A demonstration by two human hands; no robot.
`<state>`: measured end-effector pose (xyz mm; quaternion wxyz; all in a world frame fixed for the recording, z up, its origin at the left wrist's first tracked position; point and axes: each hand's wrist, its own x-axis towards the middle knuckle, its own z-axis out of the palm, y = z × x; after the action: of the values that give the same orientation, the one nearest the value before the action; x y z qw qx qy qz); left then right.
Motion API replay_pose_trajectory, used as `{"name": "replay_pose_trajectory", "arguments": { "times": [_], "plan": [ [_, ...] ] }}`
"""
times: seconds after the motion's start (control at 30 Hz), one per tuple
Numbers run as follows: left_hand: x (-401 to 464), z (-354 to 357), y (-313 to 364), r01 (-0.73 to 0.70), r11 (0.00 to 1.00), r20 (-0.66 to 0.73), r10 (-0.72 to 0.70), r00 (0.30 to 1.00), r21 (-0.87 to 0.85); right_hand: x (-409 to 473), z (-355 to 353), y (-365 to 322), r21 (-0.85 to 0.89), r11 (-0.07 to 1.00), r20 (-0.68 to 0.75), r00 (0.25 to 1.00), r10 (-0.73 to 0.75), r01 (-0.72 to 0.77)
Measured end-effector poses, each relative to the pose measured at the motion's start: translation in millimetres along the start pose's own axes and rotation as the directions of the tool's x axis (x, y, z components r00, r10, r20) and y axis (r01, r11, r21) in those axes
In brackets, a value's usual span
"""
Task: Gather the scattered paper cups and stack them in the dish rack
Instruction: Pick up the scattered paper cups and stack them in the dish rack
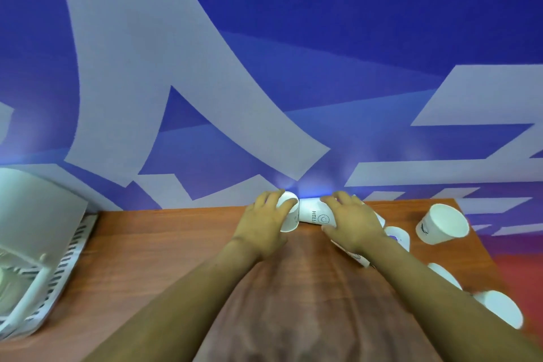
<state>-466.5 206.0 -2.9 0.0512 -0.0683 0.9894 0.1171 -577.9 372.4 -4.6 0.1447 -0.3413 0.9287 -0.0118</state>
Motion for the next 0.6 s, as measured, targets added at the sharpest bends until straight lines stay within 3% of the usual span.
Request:
{"name": "replay_pose_trajectory", "arguments": {
  "times": [0.23,0.4,0.6],
  "plan": [
    [25,28,-1,-0.046,0.998,-0.062,0.044,0.997,-0.045,28,25,8,-0.019,0.998,-0.001,0.998,0.057,-0.057],
    [29,43,-8,-0.034,0.987,-0.051,0.042,0.998,0.155,32,31,9,-0.131,0.99,0.008,0.998,0.059,-0.057],
    [14,47,-14,0.041,0.992,-0.071,-0.032,0.997,0.12,28,36,0,-0.183,0.982,0.021,0.999,0.045,-0.04]
  ]
}}
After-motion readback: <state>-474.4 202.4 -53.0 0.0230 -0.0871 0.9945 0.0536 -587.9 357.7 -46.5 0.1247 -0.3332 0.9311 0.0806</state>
